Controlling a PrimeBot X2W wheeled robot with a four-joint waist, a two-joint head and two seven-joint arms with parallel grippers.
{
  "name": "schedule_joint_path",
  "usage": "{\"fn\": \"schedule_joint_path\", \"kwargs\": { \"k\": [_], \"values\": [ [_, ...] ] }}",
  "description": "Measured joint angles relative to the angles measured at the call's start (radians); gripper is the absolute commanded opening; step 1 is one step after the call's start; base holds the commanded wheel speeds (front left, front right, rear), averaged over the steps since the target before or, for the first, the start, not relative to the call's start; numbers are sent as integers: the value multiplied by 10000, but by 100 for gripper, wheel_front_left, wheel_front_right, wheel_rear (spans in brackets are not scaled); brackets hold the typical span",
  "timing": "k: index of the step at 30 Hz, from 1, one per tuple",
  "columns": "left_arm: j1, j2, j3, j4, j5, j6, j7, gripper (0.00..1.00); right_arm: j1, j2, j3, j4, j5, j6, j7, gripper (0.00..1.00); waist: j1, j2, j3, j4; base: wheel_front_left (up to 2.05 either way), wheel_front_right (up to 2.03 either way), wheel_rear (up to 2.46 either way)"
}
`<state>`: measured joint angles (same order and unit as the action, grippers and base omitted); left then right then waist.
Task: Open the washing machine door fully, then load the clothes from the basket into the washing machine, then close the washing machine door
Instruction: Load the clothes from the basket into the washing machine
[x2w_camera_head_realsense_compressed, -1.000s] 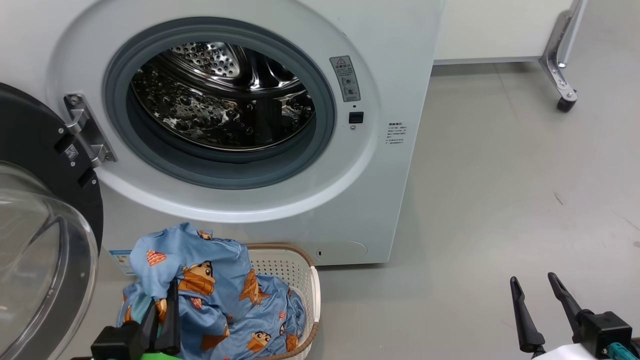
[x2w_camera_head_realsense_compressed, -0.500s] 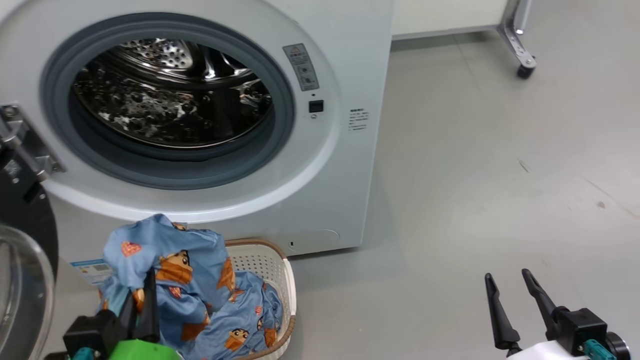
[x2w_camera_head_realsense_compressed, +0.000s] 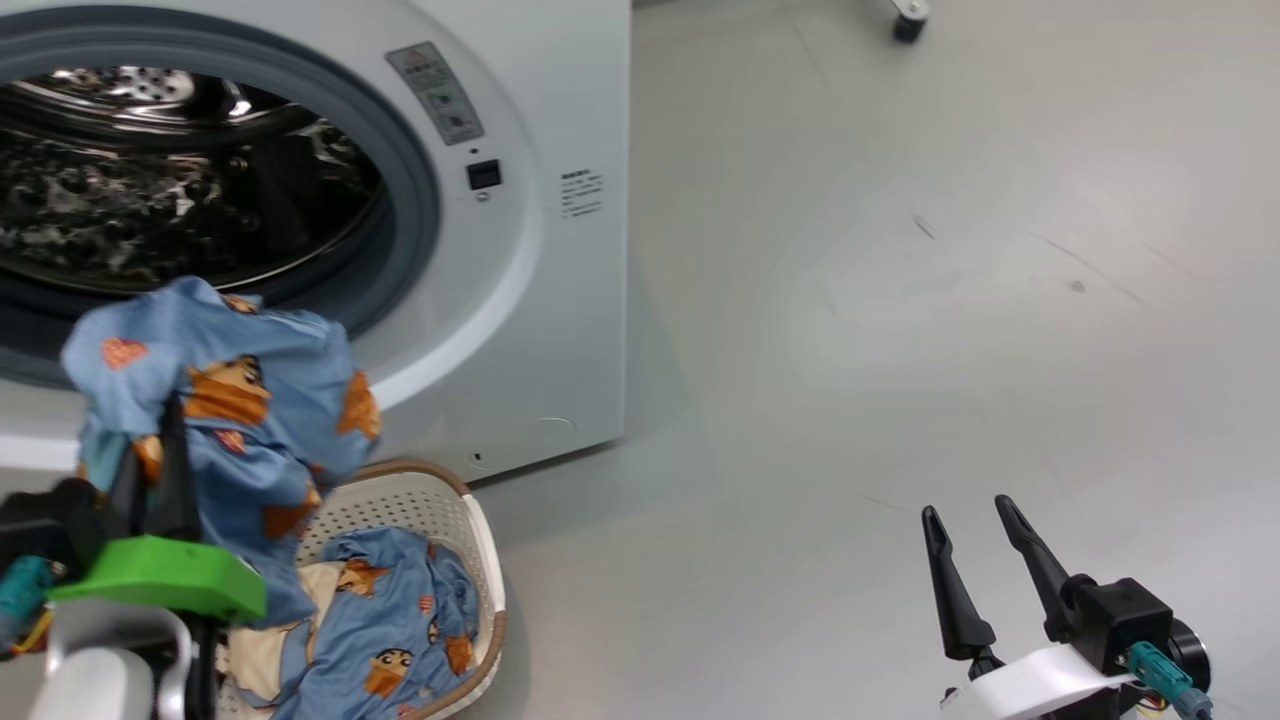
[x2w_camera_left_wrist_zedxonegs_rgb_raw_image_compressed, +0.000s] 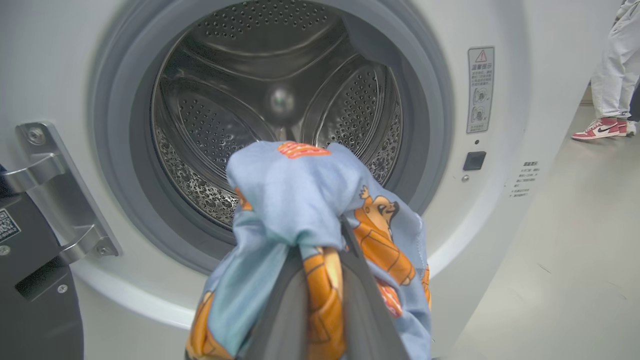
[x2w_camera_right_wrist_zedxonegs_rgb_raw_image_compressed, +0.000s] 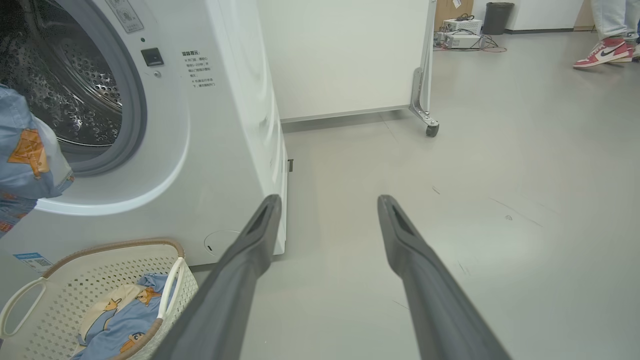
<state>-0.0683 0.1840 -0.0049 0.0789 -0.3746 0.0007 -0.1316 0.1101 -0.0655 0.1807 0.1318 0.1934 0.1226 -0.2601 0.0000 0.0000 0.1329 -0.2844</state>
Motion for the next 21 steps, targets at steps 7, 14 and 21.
{"fn": "schedule_joint_path", "kwargs": {
  "k": [7, 14, 21],
  "values": [
    [-1114, 738, 729, 627, -159, 150, 351, 0, -254, 69, 205, 21, 178, 0, 0, 100, 1, 0, 508, -923, 0, 0, 0],
    [-2093, 1338, 1174, 1346, -190, 330, 782, 0, -313, 213, 424, 52, 387, 0, 0, 100, 1, 0, 1112, -1736, 0, 0, 0],
    [-3415, 1881, 1639, 1789, -224, 510, 915, 0, -494, 263, 686, 65, 481, 0, 0, 100, 1, 0, 1847, -2205, 0, 0, 0]
  ]
}}
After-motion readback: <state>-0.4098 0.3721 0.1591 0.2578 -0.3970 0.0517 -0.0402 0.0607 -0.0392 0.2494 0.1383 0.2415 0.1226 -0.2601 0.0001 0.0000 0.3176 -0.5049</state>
